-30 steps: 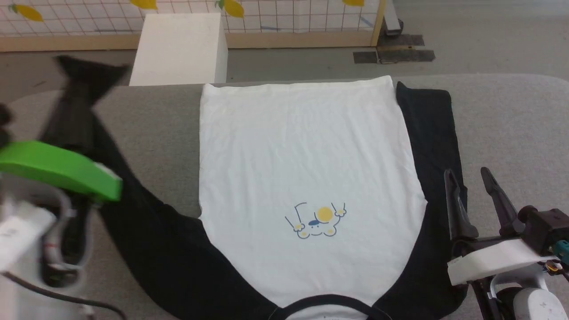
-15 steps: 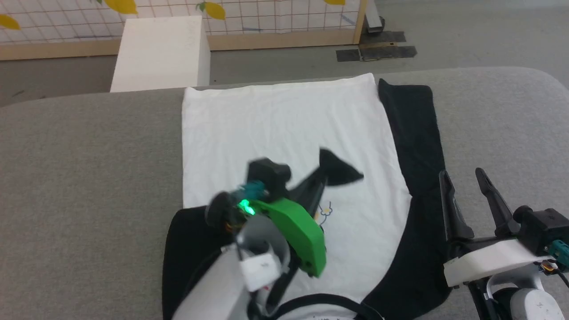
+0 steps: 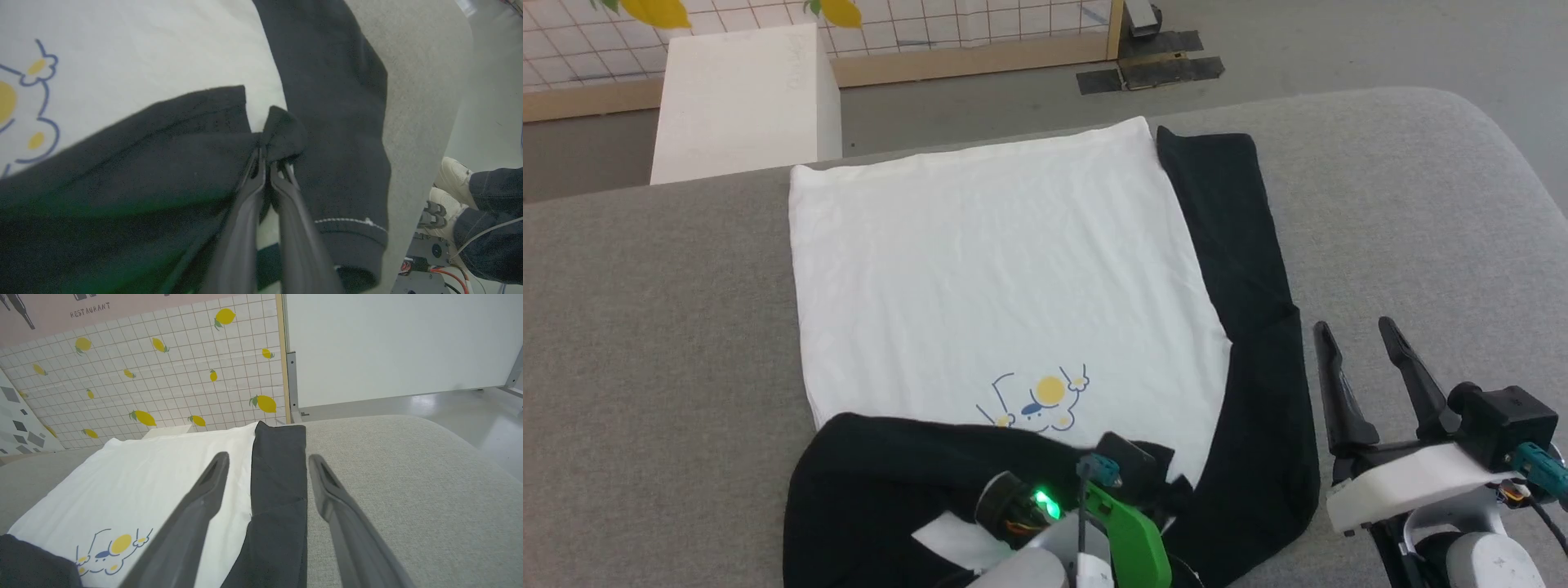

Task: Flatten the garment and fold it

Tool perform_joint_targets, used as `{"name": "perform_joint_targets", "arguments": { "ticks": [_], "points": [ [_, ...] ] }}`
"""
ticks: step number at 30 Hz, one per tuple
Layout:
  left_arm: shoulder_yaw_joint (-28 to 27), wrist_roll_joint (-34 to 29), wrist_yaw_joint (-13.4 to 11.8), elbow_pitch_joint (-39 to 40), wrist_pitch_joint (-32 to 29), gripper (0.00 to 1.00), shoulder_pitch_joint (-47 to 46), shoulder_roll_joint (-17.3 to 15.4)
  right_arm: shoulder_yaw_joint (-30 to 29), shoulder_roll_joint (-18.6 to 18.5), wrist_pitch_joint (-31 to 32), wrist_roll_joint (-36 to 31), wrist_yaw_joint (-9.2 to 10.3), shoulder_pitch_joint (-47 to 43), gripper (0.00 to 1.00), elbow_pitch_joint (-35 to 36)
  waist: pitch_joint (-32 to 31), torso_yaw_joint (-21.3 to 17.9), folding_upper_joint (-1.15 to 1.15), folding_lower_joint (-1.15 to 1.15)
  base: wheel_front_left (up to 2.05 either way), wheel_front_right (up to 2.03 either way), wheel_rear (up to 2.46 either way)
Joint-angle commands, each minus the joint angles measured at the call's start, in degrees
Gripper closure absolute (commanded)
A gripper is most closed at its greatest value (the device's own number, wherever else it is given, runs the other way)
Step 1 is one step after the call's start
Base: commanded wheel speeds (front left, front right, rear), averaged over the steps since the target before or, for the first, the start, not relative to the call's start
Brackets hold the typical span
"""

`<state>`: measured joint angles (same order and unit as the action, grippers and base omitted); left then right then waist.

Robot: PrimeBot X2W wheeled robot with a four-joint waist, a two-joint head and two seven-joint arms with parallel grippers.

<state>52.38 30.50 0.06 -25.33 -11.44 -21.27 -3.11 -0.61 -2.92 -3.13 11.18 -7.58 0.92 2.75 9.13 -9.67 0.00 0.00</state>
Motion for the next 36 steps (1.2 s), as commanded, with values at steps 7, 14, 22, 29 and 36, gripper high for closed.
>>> {"name": "perform_joint_targets", "arguments": {
  "ticks": [7,14,22,29,36],
  "points": [
    [-1.0,8.2,-0.2,1.6,4.4,0.00,-2.9,0.2,-0.3,0.0,0.1,-0.4,0.09,-0.3,0.00,0.0,-0.1,1.7,0.00,0.00,0.00,0.00,0.00],
    [-10.2,11.3,-2.6,7.3,13.7,0.00,-2.7,-3.5,-1.2,0.0,1.6,-2.7,0.09,1.8,0.00,1.2,0.3,4.4,0.00,0.00,0.00,0.00,0.00],
    [-25.7,6.3,-12.8,16.6,25.9,0.00,3.4,-16.0,-7.4,0.0,6.8,-5.5,0.09,12.9,0.00,-2.4,5.2,8.7,0.00,0.00,0.00,0.00,0.00],
    [-37.0,-2.4,-12.5,23.7,26.4,0.00,6.1,-15.2,-13.9,-1.7,12.9,-5.6,0.09,27.6,0.00,-14.1,12.7,12.0,0.00,0.00,0.00,0.00,0.00],
    [-44.8,-10.1,-8.0,26.2,26.4,0.00,6.9,-9.5,-19.5,-6.4,17.8,-7.9,0.09,41.3,0.00,-25.8,20.2,15.5,0.00,0.00,0.00,0.00,0.00]
  ]
}}
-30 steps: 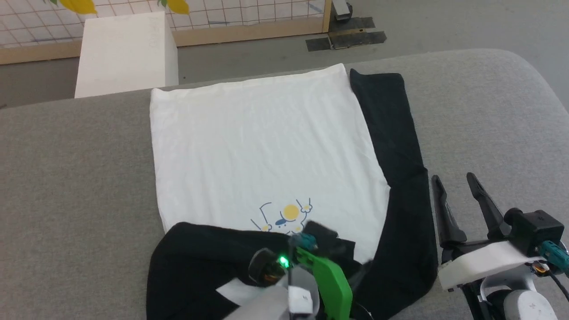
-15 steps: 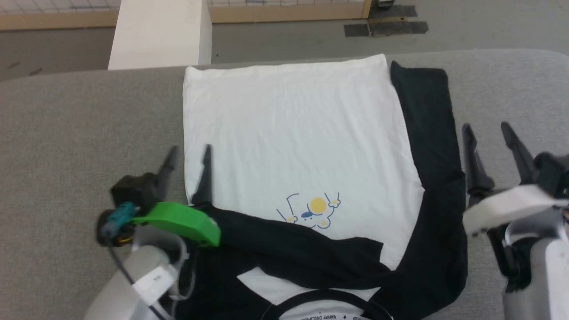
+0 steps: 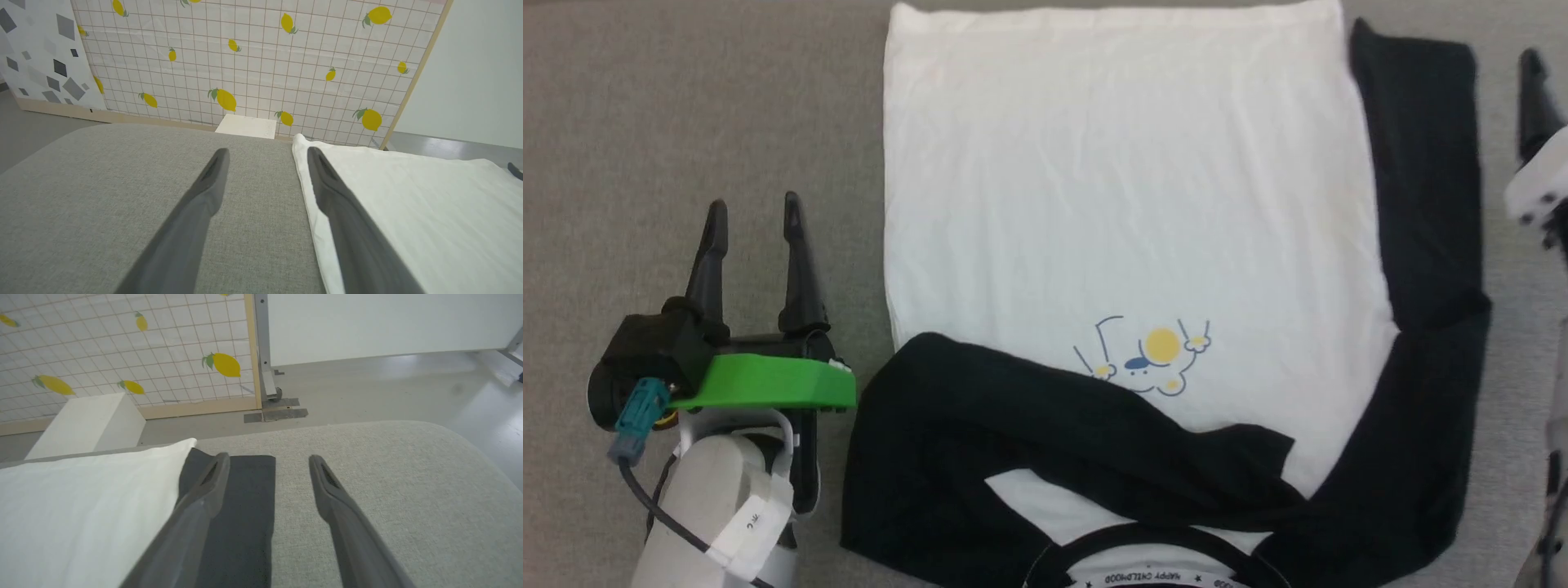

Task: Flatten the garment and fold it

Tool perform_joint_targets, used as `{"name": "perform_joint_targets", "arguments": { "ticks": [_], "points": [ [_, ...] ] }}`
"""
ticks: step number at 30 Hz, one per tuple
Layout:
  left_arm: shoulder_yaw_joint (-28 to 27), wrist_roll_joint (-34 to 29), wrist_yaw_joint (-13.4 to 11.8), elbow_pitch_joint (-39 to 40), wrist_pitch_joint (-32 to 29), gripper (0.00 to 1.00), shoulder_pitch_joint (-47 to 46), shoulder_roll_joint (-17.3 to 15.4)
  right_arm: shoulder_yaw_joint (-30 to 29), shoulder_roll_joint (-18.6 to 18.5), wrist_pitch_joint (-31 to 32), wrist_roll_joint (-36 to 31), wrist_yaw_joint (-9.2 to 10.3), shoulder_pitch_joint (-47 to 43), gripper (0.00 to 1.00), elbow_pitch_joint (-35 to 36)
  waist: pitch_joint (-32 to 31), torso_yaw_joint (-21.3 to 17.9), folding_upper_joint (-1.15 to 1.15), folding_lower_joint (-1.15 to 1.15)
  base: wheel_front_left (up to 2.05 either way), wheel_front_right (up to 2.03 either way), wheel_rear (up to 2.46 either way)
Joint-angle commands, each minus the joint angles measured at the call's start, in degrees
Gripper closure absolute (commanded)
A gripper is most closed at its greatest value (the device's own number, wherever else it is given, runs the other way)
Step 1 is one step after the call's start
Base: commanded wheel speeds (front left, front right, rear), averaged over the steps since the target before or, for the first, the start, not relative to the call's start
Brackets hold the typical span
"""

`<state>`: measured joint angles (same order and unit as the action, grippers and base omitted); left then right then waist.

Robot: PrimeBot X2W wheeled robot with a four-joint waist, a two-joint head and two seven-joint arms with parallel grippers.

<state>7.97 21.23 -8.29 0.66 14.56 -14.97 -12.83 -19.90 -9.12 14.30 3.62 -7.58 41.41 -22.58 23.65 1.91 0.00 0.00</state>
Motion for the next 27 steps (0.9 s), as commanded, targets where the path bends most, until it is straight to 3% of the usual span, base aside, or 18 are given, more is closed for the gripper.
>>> {"name": "perform_joint_targets", "arguments": {
  "ticks": [1,6,15,17,18,19,27],
  "points": [
    [-1.3,-1.5,1.0,0.4,0.4,0.00,0.5,0.9,-0.7,-0.9,1.3,-1.0,0.09,2.1,0.00,-1.6,6.5,4.3,0.00,0.00,0.00,0.00,0.00],
    [-6.0,-5.3,4.3,1.5,0.4,0.00,-0.1,4.2,-3.1,-2.8,7.9,-4.0,0.09,8.0,0.00,-6.3,10.0,5.7,0.00,0.00,0.00,0.00,0.00],
    [-10.9,-9.2,9.5,2.4,0.4,0.00,-1.7,8.1,-8.2,-2.9,17.1,-8.3,0.09,14.0,0.00,-8.5,12.6,6.9,0.00,0.00,0.00,0.00,0.00],
    [-11.4,-9.9,10.2,2.4,0.4,0.00,-1.7,8.6,-8.9,-2.7,18.8,-8.6,0.09,14.5,0.58,-8.6,12.5,6.7,0.00,0.00,0.00,0.00,0.00],
    [-11.7,-10.2,10.4,2.4,0.4,0.00,-1.6,8.8,-8.8,-2.6,19.3,-8.7,0.09,14.5,0.75,-8.5,12.3,6.5,0.00,0.00,0.00,0.00,0.00],
    [-12.0,-10.4,10.6,2.3,0.4,0.00,-1.4,9.0,-8.8,-2.5,19.6,-8.7,0.09,14.4,0.99,-8.4,12.0,6.3,0.00,0.00,0.00,0.00,0.00],
    [-13.1,-12.0,12.2,0.3,0.4,0.00,0.9,9.6,-9.9,-3.8,13.1,-8.1,0.09,8.4,1.00,-5.4,5.5,3.4,0.00,0.00,0.00,0.00,0.00]
  ]
}}
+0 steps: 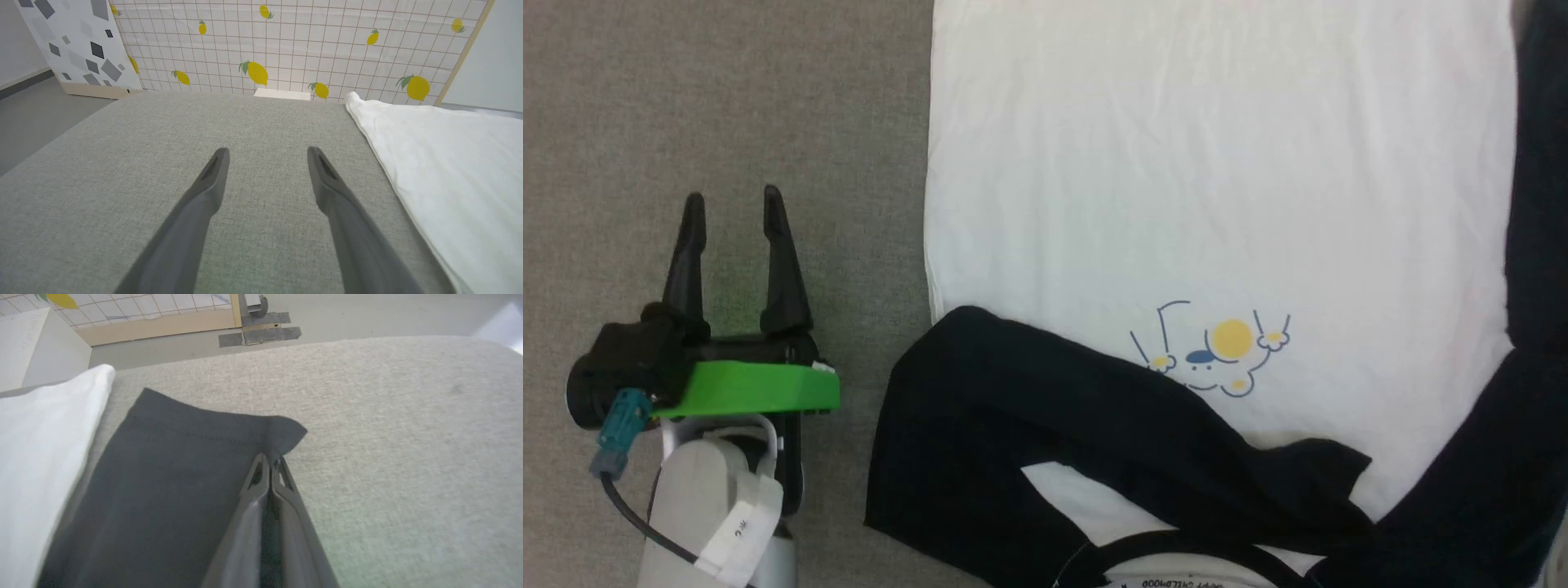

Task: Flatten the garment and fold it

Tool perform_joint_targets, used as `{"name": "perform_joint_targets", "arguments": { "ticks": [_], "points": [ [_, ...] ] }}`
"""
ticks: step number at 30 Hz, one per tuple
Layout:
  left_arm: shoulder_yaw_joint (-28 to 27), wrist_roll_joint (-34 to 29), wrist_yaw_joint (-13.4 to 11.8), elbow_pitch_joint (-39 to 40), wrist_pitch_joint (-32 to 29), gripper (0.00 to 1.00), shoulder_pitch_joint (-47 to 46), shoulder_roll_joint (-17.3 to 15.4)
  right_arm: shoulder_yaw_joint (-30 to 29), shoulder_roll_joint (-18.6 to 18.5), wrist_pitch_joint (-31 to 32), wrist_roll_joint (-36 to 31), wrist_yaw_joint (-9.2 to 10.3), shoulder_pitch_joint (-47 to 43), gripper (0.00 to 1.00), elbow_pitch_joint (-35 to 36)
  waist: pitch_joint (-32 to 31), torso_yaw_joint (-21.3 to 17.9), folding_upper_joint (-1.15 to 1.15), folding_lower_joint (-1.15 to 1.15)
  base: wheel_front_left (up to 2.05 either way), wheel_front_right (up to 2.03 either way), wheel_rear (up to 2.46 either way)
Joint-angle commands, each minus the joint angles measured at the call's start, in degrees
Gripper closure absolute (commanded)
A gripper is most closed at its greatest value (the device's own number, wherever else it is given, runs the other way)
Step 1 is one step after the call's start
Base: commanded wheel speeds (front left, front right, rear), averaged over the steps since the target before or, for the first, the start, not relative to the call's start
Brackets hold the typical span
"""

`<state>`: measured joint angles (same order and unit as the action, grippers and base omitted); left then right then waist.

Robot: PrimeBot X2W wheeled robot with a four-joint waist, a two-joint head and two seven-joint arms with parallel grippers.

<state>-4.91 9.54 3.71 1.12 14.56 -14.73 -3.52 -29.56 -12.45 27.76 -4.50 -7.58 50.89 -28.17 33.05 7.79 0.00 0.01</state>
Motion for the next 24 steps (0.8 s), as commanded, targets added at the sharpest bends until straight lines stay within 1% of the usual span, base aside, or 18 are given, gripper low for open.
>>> {"name": "perform_joint_targets", "arguments": {
  "ticks": [1,6,12,19,22,24],
  "points": [
    [-0.3,-0.5,0.4,-0.5,0.4,0.00,1.2,0.4,-0.6,-0.8,-1.8,0.1,0.09,-2.5,1.00,0.8,-5.4,-3.2,0.00,-0.01,0.00,0.00,0.00],
    [-0.5,-1.2,1.0,-2.0,0.4,0.00,4.4,0.5,-3.2,-2.5,-6.1,0.6,0.09,-10.7,1.00,5.2,-12.3,-5.8,0.00,-0.01,0.00,0.00,0.00],
    [-1.1,-1.9,1.2,-3.4,0.4,0.00,9.0,0.5,-6.1,-4.1,-6.8,1.5,0.09,-21.6,1.00,13.2,-19.2,-9.2,0.00,-0.01,0.00,0.00,0.00],
    [-1.2,-2.6,1.3,-4.1,0.4,0.00,11.8,0.6,-9.4,-4.8,-6.1,3.1,0.09,-30.6,1.00,22.3,-23.3,-11.7,0.00,-0.01,0.00,0.00,0.00],
    [-1.1,-2.6,1.4,-4.4,0.4,0.00,12.3,0.6,-9.4,-4.6,-5.3,4.3,0.09,-32.8,1.00,25.9,-24.4,-12.4,0.00,-0.01,0.00,0.00,0.00],
    [-1.0,-2.5,1.4,-4.6,0.4,0.00,12.6,0.6,-8.2,-4.1,-4.3,5.3,0.09,-34.3,1.00,28.8,-25.0,-12.8,0.00,-0.01,0.00,0.00,0.00]
  ]
}}
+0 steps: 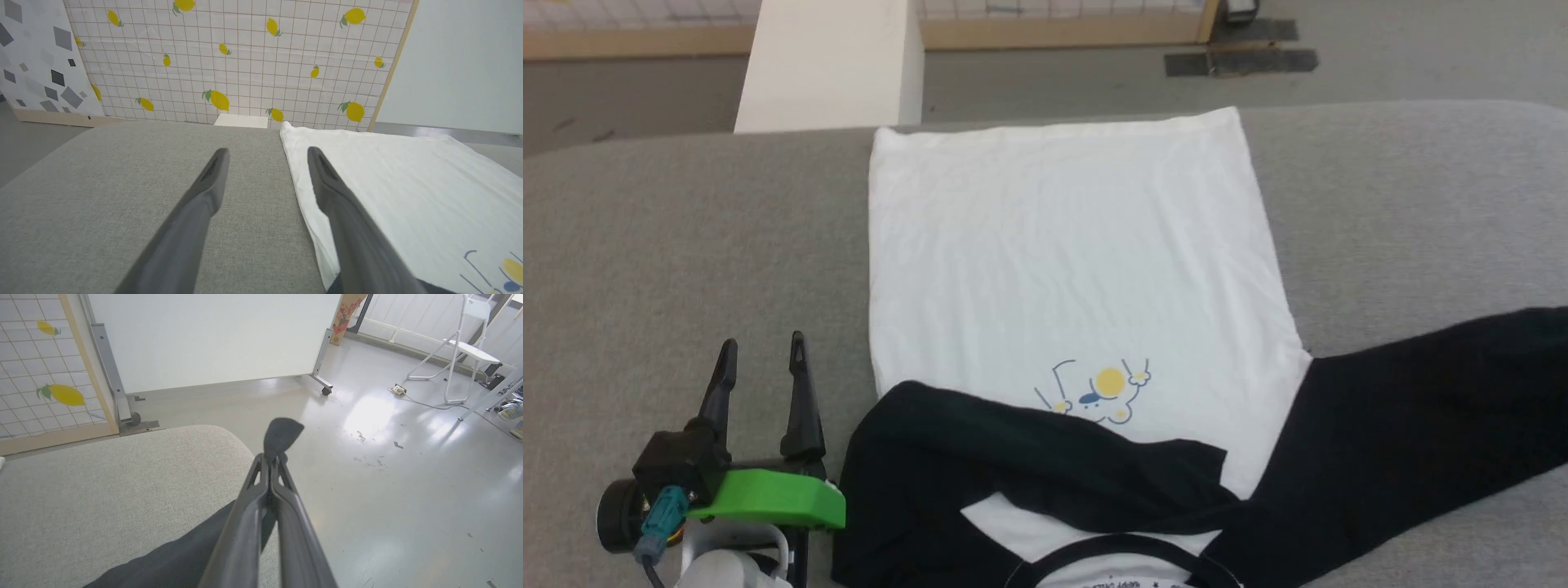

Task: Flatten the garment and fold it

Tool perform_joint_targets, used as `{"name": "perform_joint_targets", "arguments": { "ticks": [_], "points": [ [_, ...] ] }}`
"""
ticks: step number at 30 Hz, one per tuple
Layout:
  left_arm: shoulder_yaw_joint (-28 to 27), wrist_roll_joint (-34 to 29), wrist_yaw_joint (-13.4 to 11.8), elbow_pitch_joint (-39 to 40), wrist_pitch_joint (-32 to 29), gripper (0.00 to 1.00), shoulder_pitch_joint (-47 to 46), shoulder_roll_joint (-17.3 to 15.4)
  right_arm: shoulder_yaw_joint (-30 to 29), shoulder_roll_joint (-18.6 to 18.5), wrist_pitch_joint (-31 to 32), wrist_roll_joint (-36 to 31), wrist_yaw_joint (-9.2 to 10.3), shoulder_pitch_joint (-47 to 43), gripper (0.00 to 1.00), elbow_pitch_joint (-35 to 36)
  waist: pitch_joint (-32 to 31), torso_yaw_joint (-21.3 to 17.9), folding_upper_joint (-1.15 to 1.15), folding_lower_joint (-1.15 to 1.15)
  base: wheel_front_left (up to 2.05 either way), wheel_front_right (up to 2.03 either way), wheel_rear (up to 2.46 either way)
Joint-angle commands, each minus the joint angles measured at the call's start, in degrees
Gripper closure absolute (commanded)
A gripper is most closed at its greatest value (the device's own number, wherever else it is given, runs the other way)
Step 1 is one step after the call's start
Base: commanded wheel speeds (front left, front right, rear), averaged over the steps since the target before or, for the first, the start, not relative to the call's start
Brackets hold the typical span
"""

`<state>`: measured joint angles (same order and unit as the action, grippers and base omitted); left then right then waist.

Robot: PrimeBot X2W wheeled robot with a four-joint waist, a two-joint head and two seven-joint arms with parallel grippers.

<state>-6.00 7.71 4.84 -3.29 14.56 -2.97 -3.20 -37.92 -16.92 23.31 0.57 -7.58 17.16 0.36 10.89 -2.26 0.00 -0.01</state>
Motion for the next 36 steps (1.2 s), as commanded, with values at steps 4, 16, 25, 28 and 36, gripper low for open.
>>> {"name": "perform_joint_targets", "arguments": {
  "ticks": [4,16,25,28,36],
  "points": [
    [0.3,-0.5,0.3,-0.5,0.4,0.00,1.5,0.3,4.2,1.8,2.7,2.5,0.09,-3.3,1.00,7.0,-3.8,-3.3,0.00,0.01,0.00,0.00,0.00],
    [1.4,-1.0,0.8,-1.2,0.4,0.00,1.3,0.3,29.7,4.0,11.2,6.0,0.09,-4.7,1.00,26.3,-5.3,-2.1,0.00,0.01,0.00,0.00,0.00],
    [2.4,-0.9,1.0,-1.8,0.4,0.00,0.8,0.3,54.8,4.2,13.0,6.7,0.09,-1.9,1.00,27.7,-5.0,0.7,0.00,0.01,0.00,0.00,0.00],
    [2.6,-0.7,1.0,-2.0,0.4,0.00,0.8,0.3,61.5,4.7,12.1,7.3,0.09,-0.8,1.00,24.8,-4.8,1.8,0.00,0.01,0.00,0.00,0.00],
    [3.8,0.1,0.7,-2.4,0.4,0.00,0.3,0.3,75.6,9.5,7.1,9.7,0.09,0.9,1.00,12.4,-4.2,4.6,0.00,0.01,0.00,0.00,0.00]
  ]
}}
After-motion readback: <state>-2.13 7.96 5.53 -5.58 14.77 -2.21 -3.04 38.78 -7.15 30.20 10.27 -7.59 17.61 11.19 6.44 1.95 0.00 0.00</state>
